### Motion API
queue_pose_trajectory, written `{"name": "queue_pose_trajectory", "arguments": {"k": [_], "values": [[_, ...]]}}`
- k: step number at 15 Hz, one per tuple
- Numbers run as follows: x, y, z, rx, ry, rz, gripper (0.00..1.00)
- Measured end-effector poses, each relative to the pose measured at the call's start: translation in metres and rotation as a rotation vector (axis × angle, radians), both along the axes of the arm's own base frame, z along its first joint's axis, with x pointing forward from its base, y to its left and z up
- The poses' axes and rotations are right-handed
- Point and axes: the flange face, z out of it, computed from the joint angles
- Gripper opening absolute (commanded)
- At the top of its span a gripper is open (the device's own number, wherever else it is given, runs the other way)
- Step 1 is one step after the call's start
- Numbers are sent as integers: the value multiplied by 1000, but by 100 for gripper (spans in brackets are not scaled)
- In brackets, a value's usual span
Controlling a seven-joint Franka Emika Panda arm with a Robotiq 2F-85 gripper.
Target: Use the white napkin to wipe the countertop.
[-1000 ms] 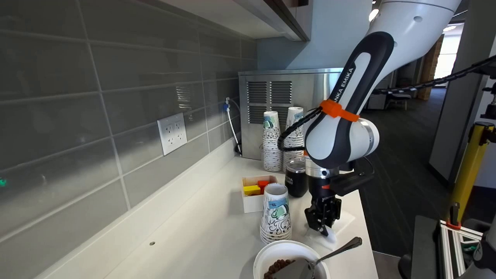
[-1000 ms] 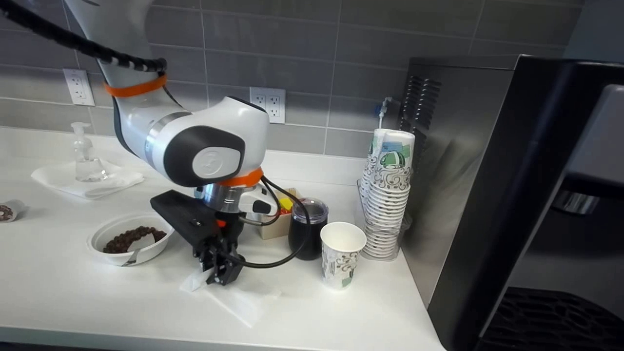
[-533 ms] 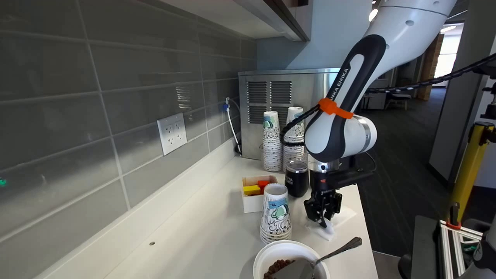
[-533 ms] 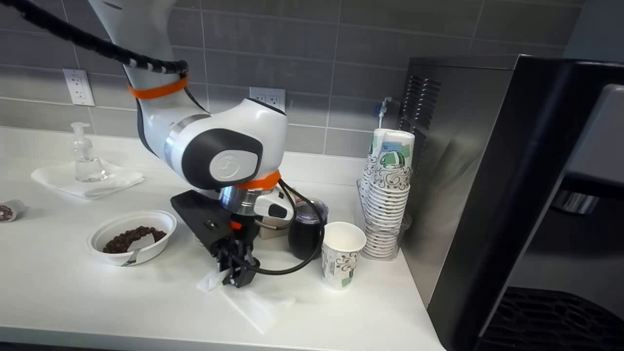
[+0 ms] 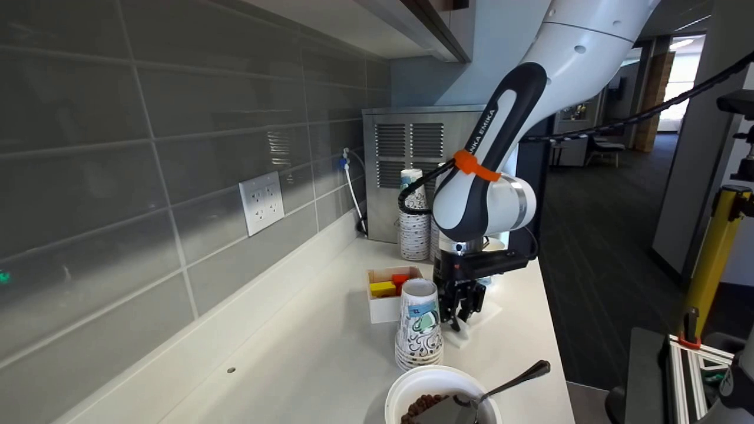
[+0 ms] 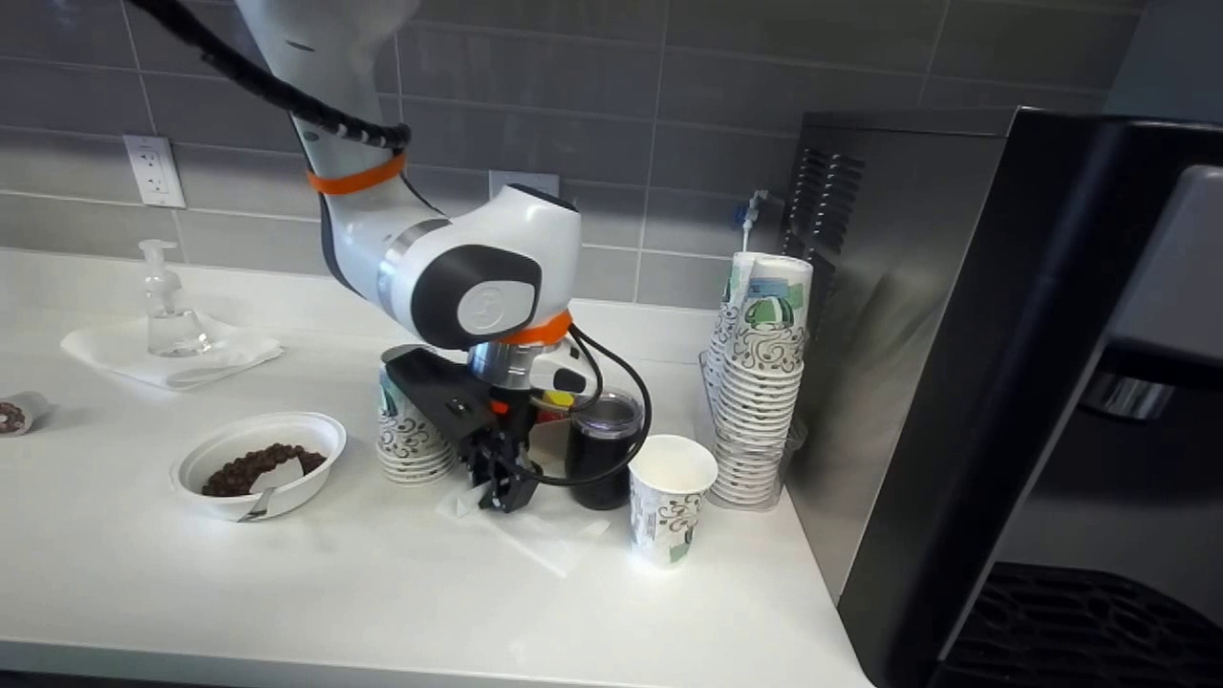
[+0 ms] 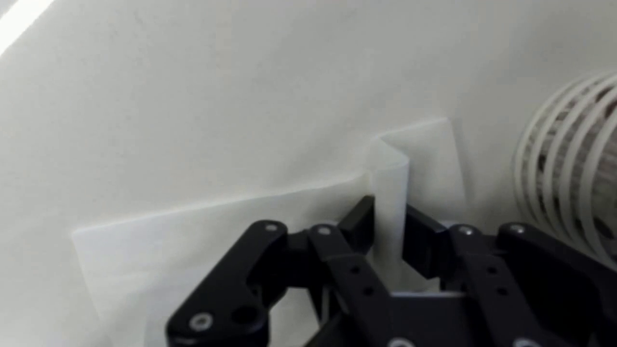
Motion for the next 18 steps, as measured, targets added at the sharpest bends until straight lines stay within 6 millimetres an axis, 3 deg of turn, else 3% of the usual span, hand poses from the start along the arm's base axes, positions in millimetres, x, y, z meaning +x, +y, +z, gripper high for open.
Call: {"name": "queue_pose_trajectory", "arguments": {"k": [6, 13, 18], "values": [[16, 16, -16, 30, 86, 50, 3], [-11, 6, -26, 46, 328, 4, 3], [-15, 36, -27, 51, 354, 107, 3]]}}
